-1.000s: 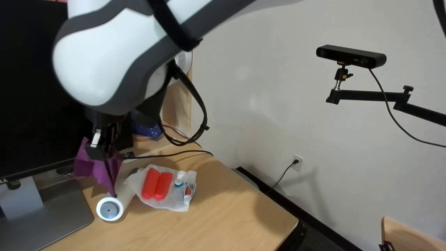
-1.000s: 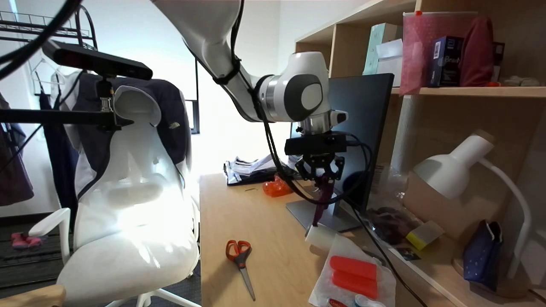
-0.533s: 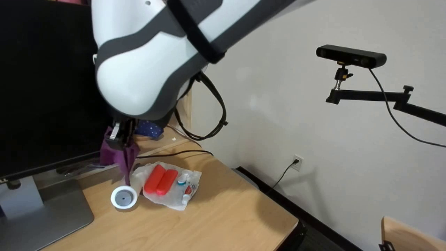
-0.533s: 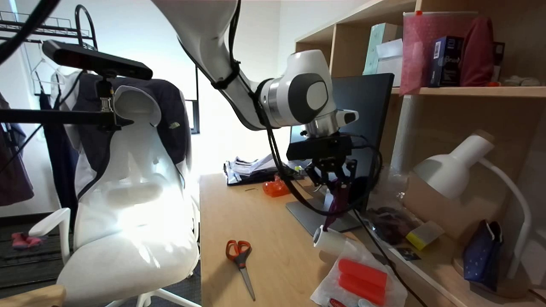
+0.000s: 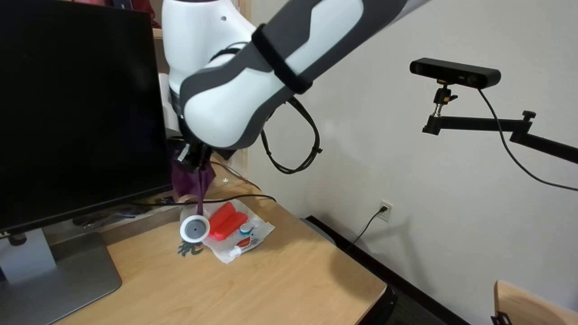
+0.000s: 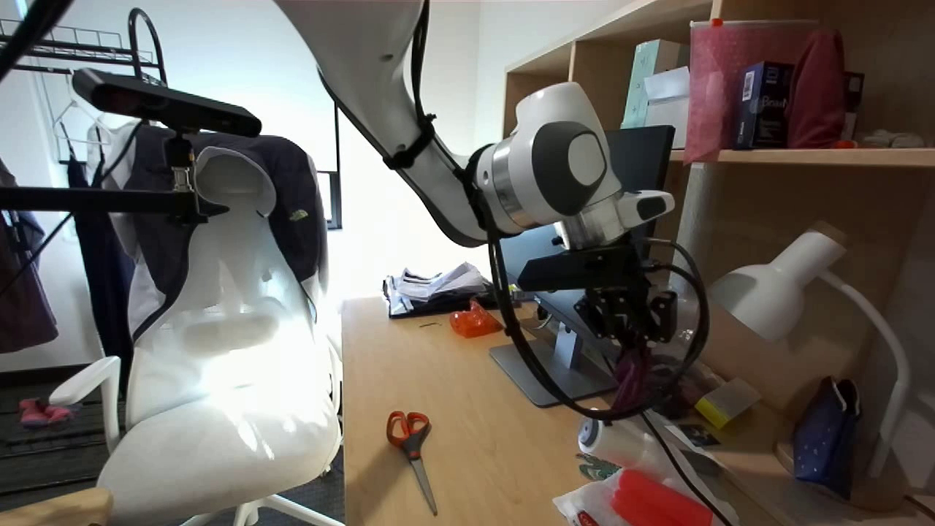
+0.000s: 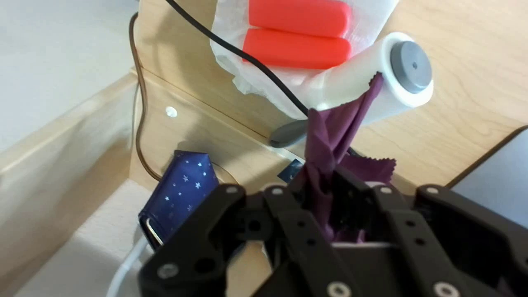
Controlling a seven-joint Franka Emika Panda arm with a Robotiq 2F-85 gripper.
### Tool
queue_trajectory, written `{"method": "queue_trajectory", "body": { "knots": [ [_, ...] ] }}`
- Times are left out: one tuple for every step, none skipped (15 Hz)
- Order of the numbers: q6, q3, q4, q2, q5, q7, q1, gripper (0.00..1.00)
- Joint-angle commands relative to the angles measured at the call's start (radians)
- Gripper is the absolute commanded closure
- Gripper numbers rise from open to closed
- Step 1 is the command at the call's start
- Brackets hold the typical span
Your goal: Move the purple cloth to the right corner of the desk
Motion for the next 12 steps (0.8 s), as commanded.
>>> {"method": "queue_trajectory", "body": {
  "knots": [
    [0.016,-0.035,-0.014,-0.007,-0.045,0.091,0.014,0.91],
    [0.019,-0.034,-0.013,-0.009,-0.040,0.095,0.009,0.91],
    [0.018,-0.032,-0.007,-0.007,-0.042,0.097,0.007,0.91],
    [0.001,-0.035,0.006,0.001,-0.051,0.100,0.014,0.91],
    [-0.017,-0.033,0.026,0.013,-0.054,0.096,0.016,0.91],
    [-0.024,-0.025,0.040,0.019,-0.049,0.080,0.012,0.91],
    [-0.033,-0.011,0.073,0.034,-0.032,0.052,0.001,0.91],
    [-0.047,-0.005,0.104,0.050,-0.026,0.041,-0.002,0.91],
    [-0.074,-0.001,0.159,0.082,-0.022,0.030,-0.004,0.91],
    [-0.096,0.003,0.208,0.112,-0.018,0.020,-0.008,0.91],
    [-0.121,0.012,0.271,0.152,-0.003,0.001,-0.021,0.91],
    [-0.145,0.016,0.327,0.188,0.004,-0.013,-0.029,0.91]
  ]
}}
